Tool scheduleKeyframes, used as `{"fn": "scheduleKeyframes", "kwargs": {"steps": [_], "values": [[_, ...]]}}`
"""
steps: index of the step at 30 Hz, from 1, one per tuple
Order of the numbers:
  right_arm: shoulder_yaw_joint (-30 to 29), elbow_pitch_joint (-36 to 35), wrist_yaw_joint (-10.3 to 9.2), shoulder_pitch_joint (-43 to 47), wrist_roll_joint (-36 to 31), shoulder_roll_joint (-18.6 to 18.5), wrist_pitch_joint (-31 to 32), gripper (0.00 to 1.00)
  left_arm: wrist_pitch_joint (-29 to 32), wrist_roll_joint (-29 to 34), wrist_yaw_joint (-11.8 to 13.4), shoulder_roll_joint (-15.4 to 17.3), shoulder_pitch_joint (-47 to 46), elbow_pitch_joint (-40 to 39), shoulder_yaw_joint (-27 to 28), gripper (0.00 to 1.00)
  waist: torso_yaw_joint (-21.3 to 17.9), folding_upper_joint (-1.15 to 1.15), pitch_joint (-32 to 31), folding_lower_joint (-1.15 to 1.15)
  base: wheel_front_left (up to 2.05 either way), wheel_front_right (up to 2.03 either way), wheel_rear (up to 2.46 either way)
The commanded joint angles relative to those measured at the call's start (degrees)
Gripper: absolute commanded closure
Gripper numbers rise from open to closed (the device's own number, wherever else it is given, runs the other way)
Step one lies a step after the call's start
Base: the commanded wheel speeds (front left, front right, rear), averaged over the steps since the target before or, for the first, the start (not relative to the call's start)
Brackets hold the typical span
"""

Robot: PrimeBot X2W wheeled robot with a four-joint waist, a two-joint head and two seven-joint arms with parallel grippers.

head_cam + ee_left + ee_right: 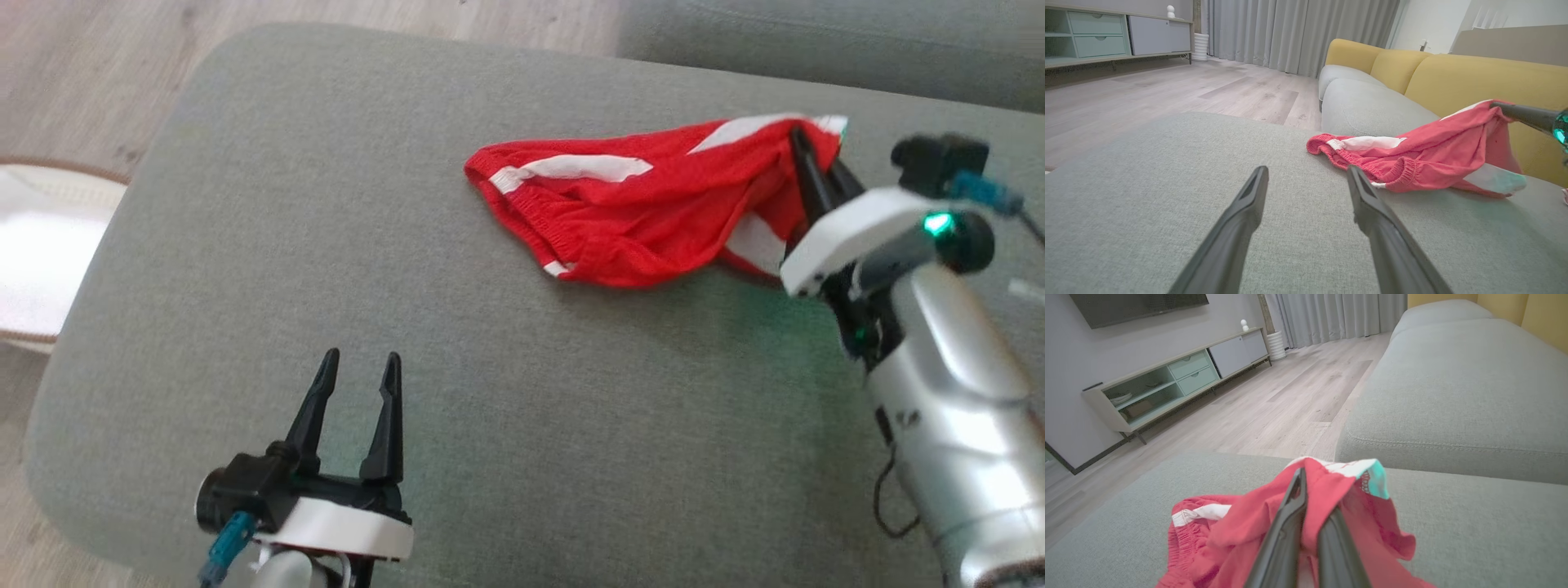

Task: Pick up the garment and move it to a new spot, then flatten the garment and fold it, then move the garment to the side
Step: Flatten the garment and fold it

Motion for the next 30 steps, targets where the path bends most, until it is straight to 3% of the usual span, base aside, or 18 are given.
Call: {"fn": "scheduleKeyframes", "kwargs": {"steps": [1, 6, 11, 12, 13, 21, 30], "values": [[0.4, -1.0, 0.39, -3.6, 0.0, 0.1, 1.5, 1.00, -0.5, -0.6, 0.0, 0.0, -2.4, -1.6, 1.0, 0.00, 1.2, 0.00, 1.1, 0.00, 0.00, 0.00, 0.00], [0.5, 3.9, 0.39, -7.8, -0.7, -2.0, 4.8, 1.00, -0.5, -1.6, 0.0, 0.0, -3.5, -1.4, -0.3, 0.00, 3.3, 0.00, 2.6, 0.00, 0.00, 0.00, 0.00], [1.9, 13.8, 0.39, -13.0, -2.0, -4.7, 6.1, 1.00, -0.5, -2.6, 0.4, 0.0, -5.1, -1.4, -1.5, 0.00, 6.2, 0.00, 4.2, 0.00, 0.00, 0.00, 0.00], [2.4, 15.1, 0.39, -13.8, -2.4, -5.2, 5.7, 0.69, -0.5, -2.8, 0.5, 0.0, -5.3, -1.4, -1.6, 0.00, 6.6, 0.00, 4.4, 0.00, 0.00, 0.00, 0.00], [2.5, 16.5, 0.39, -14.5, -2.4, -5.3, 5.3, 0.00, -0.5, -2.9, 0.6, 0.0, -5.4, -1.5, -1.6, 0.00, 6.8, 0.00, 4.5, 0.00, 0.00, 0.00, 0.00], [5.5, 25.0, 0.39, -17.7, -2.4, -4.9, 4.3, 0.00, -0.5, -3.0, 1.1, 0.0, -5.3, -1.5, -0.9, 0.00, 5.9, 0.00, 3.9, 0.00, 0.00, 0.00, 0.00], [10.6, 24.9, 0.39, -14.9, 2.3, -5.4, 2.9, 0.00, -0.5, -1.6, 0.9, 0.0, -5.1, -1.9, 2.1, 0.00, 0.2, 0.00, 0.7, 0.00, 0.00, 0.00, 0.00]]}}
